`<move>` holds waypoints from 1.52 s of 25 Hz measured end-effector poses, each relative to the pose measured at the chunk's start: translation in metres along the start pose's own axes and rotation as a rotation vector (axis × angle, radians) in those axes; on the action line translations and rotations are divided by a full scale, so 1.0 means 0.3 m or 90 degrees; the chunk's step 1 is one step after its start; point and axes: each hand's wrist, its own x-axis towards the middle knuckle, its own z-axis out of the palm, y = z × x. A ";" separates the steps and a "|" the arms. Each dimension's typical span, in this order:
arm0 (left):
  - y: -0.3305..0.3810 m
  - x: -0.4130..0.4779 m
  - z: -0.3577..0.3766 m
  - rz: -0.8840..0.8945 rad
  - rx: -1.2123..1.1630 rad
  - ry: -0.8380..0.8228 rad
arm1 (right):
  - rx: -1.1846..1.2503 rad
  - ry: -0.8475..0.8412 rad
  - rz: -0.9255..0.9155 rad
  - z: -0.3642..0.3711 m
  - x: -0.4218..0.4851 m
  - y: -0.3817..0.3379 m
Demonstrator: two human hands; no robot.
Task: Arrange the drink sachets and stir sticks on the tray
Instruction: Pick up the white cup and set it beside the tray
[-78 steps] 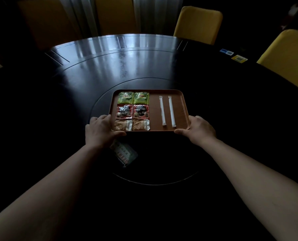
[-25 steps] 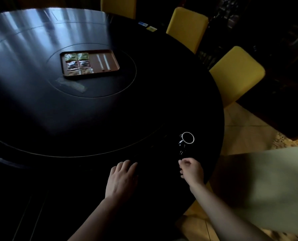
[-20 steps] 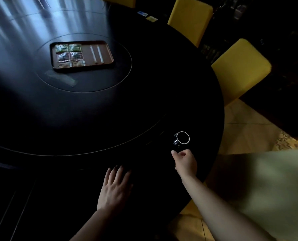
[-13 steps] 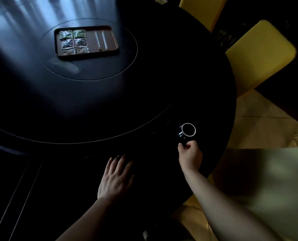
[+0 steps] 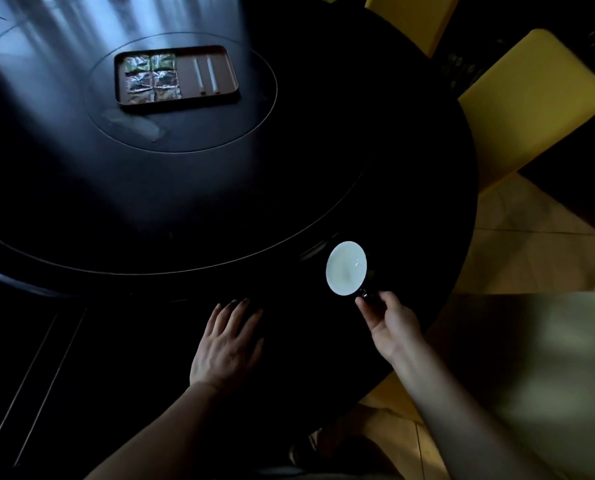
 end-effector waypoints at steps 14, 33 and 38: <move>-0.001 0.003 -0.005 0.029 -0.003 0.024 | 0.202 -0.069 0.150 -0.088 0.023 0.065; 0.012 0.195 -0.306 -0.046 0.055 0.143 | -0.680 0.022 -0.311 -0.144 0.046 0.111; -0.125 0.284 -0.277 -0.239 0.024 -0.063 | -0.655 0.051 -0.338 -0.099 0.030 0.112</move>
